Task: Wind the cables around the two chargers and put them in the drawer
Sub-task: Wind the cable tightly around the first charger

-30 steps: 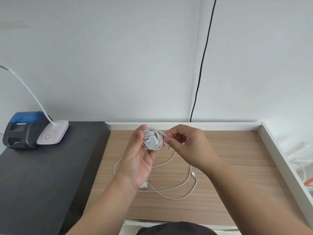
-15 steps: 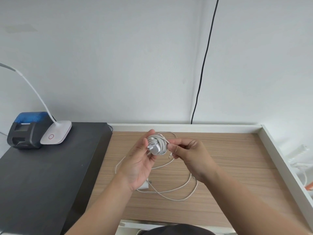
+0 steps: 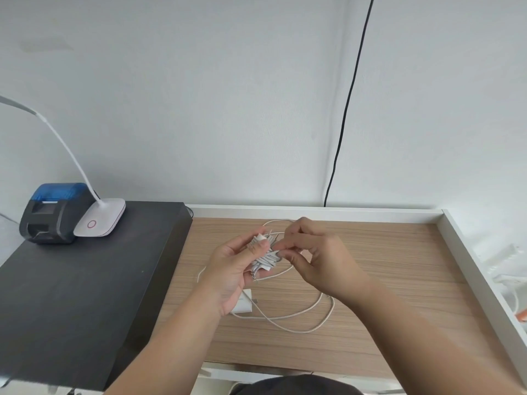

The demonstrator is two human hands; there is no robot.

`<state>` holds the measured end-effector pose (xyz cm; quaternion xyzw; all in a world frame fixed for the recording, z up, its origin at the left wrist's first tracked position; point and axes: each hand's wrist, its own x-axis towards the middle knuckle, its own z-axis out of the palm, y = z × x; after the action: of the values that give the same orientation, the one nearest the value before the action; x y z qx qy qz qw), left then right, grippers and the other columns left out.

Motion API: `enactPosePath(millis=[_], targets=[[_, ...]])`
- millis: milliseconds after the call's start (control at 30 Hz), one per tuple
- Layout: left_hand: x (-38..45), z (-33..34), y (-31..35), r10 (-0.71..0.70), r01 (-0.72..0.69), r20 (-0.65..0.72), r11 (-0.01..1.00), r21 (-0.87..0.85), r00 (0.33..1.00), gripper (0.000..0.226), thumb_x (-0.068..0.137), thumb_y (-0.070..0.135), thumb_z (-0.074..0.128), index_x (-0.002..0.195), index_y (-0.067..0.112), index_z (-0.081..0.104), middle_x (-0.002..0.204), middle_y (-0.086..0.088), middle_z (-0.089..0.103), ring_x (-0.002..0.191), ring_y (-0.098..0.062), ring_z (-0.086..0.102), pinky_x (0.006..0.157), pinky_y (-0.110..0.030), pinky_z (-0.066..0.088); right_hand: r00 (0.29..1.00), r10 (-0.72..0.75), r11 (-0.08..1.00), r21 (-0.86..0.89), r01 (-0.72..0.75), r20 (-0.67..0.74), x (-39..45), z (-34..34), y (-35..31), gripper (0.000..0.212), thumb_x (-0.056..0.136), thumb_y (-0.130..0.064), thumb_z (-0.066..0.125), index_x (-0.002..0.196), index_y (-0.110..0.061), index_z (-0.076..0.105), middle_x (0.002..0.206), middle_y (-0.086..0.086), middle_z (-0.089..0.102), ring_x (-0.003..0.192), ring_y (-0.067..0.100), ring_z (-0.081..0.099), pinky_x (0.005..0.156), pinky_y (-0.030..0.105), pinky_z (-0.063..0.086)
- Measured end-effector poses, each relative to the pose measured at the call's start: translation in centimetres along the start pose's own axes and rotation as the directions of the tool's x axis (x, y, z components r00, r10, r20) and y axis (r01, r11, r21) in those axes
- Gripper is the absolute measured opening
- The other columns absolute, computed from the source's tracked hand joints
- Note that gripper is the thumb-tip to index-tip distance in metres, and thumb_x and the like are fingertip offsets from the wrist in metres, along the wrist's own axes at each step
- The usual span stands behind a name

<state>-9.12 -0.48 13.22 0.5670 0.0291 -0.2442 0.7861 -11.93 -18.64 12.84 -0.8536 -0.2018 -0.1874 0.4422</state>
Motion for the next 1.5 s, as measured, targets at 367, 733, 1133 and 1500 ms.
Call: enactPosePath(millis=[367,733,1133,1500], targets=[[-0.5,-0.4,-0.1,0.124,-0.109,0.091,0.982,-0.153,0.988,0.068,0.041,0.03,0.097,0.101,0.013,0.072,0.099,-0.008,0.072,0.081,-0.02,0.07,0.06,-0.028,0.055,0.939,-0.229,0.958,-0.233,0.169,-0.258,-0.6,0.5,-1.2,0.01,0.082,0.0,0.072,0.09,-0.006,0.075,0.087,0.006,0.067,0.083,0.014,0.066,0.073,0.022,0.053],[-0.9,-0.1,-0.1,0.136,-0.124,0.064,0.98,-0.158,0.989,0.062,0.042,0.036,0.096,0.097,0.019,0.075,0.099,-0.007,0.073,0.083,-0.021,0.07,0.066,-0.03,0.059,0.93,0.176,0.912,0.409,-0.031,-0.323,-1.3,1.5,-2.3,0.019,0.074,0.003,0.073,0.089,-0.009,0.074,0.093,0.006,0.065,0.083,0.015,0.067,0.075,0.021,0.055],[-1.8,-0.3,0.1,0.102,-0.095,-0.105,0.993,0.071,0.989,0.043,0.063,0.029,0.077,0.105,0.02,0.073,0.096,-0.003,0.073,0.08,-0.017,0.069,0.059,-0.029,0.057,0.993,-0.032,0.997,0.069,0.024,0.118,1.8,-1.1,-0.9,0.01,0.078,-0.004,0.076,0.083,-0.013,0.076,0.08,-0.003,0.072,0.069,0.008,0.065,0.066,0.025,0.054],[-1.4,-0.1,-0.3,0.093,-0.088,-0.102,0.995,0.049,0.99,0.04,0.07,0.024,0.071,0.109,0.014,0.069,0.094,-0.003,0.07,0.08,-0.021,0.07,0.06,-0.032,0.06,0.999,0.006,0.998,-0.056,-0.004,0.032,1.3,-2.2,0.8,0.015,0.078,-0.004,0.073,0.088,-0.015,0.076,0.082,-0.003,0.064,0.069,0.008,0.059,0.065,0.023,0.05]])
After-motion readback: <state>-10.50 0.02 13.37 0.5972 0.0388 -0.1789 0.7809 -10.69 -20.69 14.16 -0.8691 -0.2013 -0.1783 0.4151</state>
